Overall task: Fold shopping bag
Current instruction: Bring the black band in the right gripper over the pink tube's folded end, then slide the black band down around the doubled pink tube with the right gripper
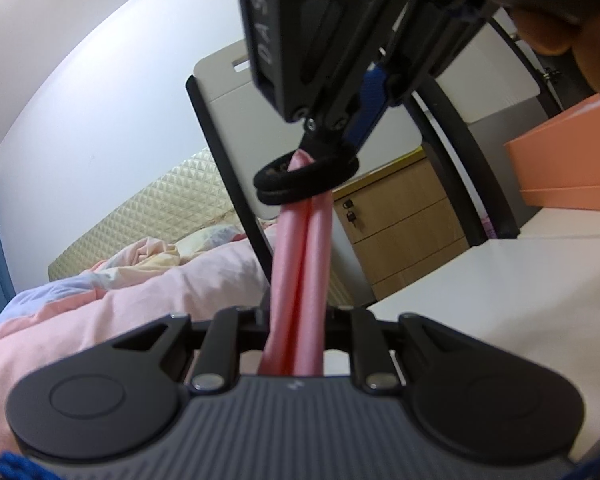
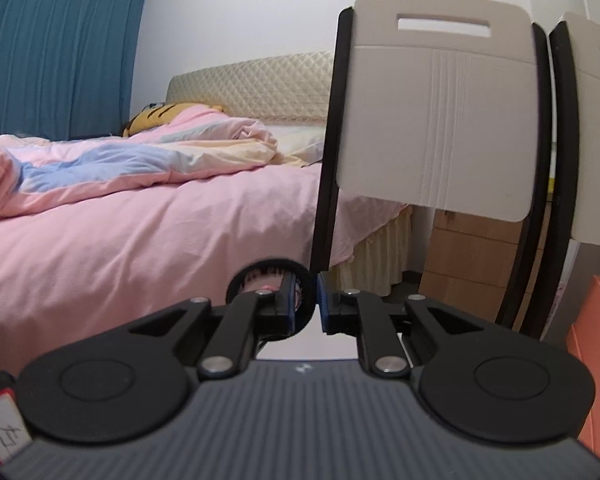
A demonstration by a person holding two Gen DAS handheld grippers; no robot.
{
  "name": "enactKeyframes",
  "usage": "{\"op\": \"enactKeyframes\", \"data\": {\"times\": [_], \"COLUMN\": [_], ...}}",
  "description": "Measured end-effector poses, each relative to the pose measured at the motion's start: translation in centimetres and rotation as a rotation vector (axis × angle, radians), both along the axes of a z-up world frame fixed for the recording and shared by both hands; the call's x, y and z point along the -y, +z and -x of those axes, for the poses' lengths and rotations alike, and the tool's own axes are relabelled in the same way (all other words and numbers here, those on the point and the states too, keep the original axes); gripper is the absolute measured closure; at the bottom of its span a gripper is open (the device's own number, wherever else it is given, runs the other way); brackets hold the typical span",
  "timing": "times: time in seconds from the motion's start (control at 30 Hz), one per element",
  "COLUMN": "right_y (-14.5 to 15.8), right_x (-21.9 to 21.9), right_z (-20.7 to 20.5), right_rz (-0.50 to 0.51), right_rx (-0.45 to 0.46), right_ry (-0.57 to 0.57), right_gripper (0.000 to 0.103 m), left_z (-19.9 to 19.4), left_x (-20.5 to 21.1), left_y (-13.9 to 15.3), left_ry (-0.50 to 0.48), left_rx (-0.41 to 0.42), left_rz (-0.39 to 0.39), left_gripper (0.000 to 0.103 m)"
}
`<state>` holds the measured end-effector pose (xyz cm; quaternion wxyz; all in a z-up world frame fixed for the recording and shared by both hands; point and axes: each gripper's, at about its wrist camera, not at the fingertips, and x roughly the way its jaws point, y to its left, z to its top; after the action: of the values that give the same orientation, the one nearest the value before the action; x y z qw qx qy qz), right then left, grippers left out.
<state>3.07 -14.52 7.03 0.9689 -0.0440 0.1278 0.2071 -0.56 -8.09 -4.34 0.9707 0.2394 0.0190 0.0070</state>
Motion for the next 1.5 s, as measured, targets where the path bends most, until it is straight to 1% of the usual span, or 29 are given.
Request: {"op": "enactKeyframes", "data": {"times": [0.03, 0.13, 0.17, 0.2, 0.23, 0.33, 0.37, 0.4, 0.43, 0.47, 0.5, 0.57, 0.67, 0.9, 1.0, 1.07, 1.17, 1.47, 1.5], "right_y": [0.0, 0.0, 0.0, 0.0, 0.0, 0.0, 0.0, 0.0, 0.0, 0.0, 0.0, -0.1, -0.9, -3.2, -3.9, -4.3, -4.4, -5.2, -5.3], "right_x": [0.1, 0.7, 1.0, 1.3, 1.6, 2.2, 2.3, 2.4, 2.6, 3.0, 3.5, 4.7, 6.7, 10.4, 11.3, 11.7, 11.9, 13.0, 12.9], "right_z": [0.2, 1.0, 1.2, 1.4, 1.6, 2.2, 2.4, 2.6, 2.7, 2.8, 2.7, 2.3, 1.4, 1.0, 1.1, 1.1, 1.4, 1.3, 1.3], "right_rz": [-0.003, -0.014, -0.023, -0.033, -0.044, -0.086, -0.101, -0.115, -0.131, -0.164, -0.206, -0.302, -0.473, -0.765, -0.81, -0.835, -0.81, -0.803, -0.796], "right_rx": [0.011, 0.045, 0.058, 0.069, 0.072, 0.063, 0.056, 0.049, 0.037, 0.021, -0.007, -0.074, -0.198, -0.366, -0.403, -0.431, -0.435, -0.503, -0.508], "right_ry": [-0.007, -0.026, -0.036, -0.047, -0.038, -0.009, -0.002, 0.005, 0.007, 0.009, 0.011, 0.017, 0.025, 0.017, 0.003, 0.013, -0.018, -0.09, -0.102], "right_gripper": [0.084, 0.07, 0.06, 0.056, 0.056, 0.057, 0.06, 0.071, 0.078, 0.088, 0.09, 0.092, 0.092, 0.09, 0.09, 0.09, 0.09, 0.089, 0.087], "left_z": [-0.4, -1.4, -1.4, -1.4, -1.4, -1.3, -1.3, -1.4, -1.3, -1.3, -1.3, -1.2, -1.0, -0.6, -0.5, -0.3, -0.1, 0.2, 0.2], "left_x": [-0.3, -0.5, -0.4, -0.3, -0.3, -0.1, -0.1, -0.1, -0.2, -0.2, -0.1, 0.0, 0.5, 1.8, 2.5, 3.0, 3.3, 3.6, 3.7], "left_y": [0.0, -0.3, -0.4, -0.4, -0.4, -0.3, -0.3, -0.3, -0.2, -0.2, -0.2, -0.3, -0.8, -1.8, -2.3, -2.7, -2.9, -3.3, -3.4], "left_ry": [-0.005, -0.02, -0.026, -0.032, -0.037, -0.045, -0.045, -0.045, -0.044, -0.043, -0.045, -0.054, -0.073, -0.105, -0.124, -0.137, -0.157, -0.186, -0.19], "left_rx": [0.0, -0.003, -0.003, -0.003, -0.004, 0.001, 0.001, 0.002, 0.002, 0.005, 0.008, 0.013, 0.019, 0.029, 0.023, 0.02, 0.022, 0.005, 0.001], "left_rz": [0.002, 0.007, 0.007, 0.008, 0.008, 0.005, 0.007, 0.009, 0.011, 0.01, 0.006, -0.005, -0.05, -0.142, -0.175, -0.199, -0.211, -0.23, -0.234], "left_gripper": [0.084, 0.084, 0.084, 0.084, 0.084, 0.084, 0.084, 0.084, 0.084, 0.084, 0.084, 0.085, 0.087, 0.089, 0.089, 0.089, 0.09, 0.09, 0.09]}}
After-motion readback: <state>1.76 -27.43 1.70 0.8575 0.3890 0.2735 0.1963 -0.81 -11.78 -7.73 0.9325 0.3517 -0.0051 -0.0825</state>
